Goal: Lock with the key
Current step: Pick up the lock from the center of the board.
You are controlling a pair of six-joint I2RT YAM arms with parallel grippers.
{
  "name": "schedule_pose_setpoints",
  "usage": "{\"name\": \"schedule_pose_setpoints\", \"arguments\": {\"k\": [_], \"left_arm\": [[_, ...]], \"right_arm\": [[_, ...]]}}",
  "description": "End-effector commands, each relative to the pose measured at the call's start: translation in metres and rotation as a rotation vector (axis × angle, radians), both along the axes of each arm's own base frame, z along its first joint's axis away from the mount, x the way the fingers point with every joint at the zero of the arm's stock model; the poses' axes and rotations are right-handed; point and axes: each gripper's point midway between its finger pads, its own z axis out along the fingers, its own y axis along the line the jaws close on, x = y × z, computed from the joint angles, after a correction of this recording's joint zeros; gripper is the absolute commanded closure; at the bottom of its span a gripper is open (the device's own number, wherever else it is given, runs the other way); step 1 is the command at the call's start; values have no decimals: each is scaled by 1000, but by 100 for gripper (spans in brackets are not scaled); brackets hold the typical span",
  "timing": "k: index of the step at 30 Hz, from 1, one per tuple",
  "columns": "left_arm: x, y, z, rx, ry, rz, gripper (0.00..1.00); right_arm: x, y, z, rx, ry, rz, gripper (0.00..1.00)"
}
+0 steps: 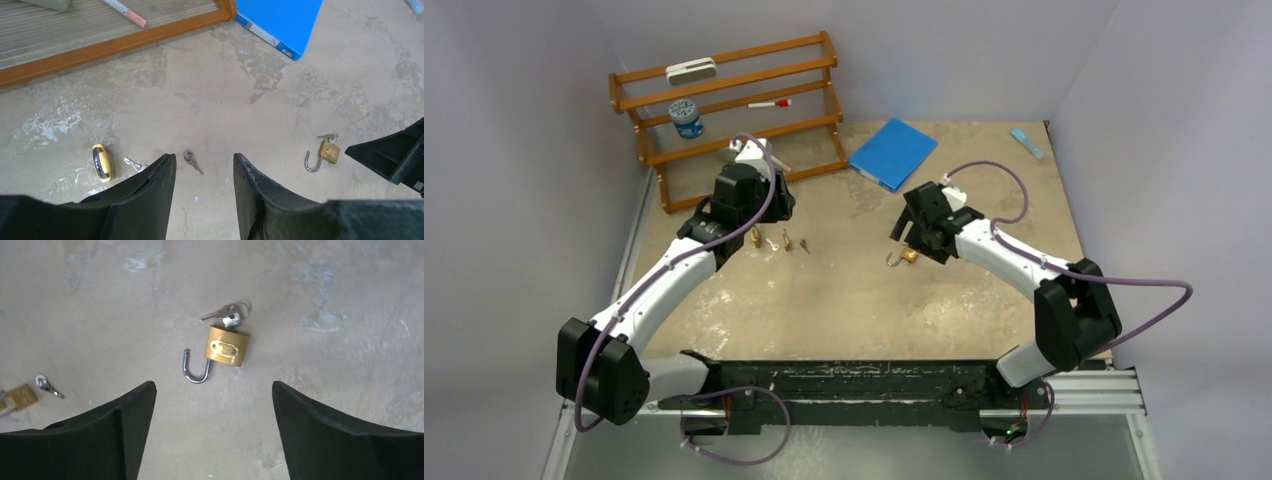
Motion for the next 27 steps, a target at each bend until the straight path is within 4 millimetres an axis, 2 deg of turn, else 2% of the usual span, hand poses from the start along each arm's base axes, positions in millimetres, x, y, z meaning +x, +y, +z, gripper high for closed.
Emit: {"name": "schedule_pose_setpoints", "arguments": {"k": [1, 3, 8, 15, 20, 27], "left_arm": [[0, -10, 17, -68, -54, -24, 55], [0, -11, 17, -74, -54, -28, 54], [-2, -12, 19, -78, -56, -34, 54], [-1, -12, 15, -74, -50, -35, 54], [0, -13, 13, -76, -44, -37, 54], [1, -14, 11, -83, -44, -38, 54]], "right_arm": [[-3, -21, 2, -4, 58, -226, 18], [2, -22, -3, 8, 70, -237, 22], [21, -21, -22, 22, 102, -236, 23], [39, -7, -42, 24, 152, -147, 25], [38, 0, -47, 33, 190, -124, 26], [22, -7, -56, -8, 284, -145, 37]]}}
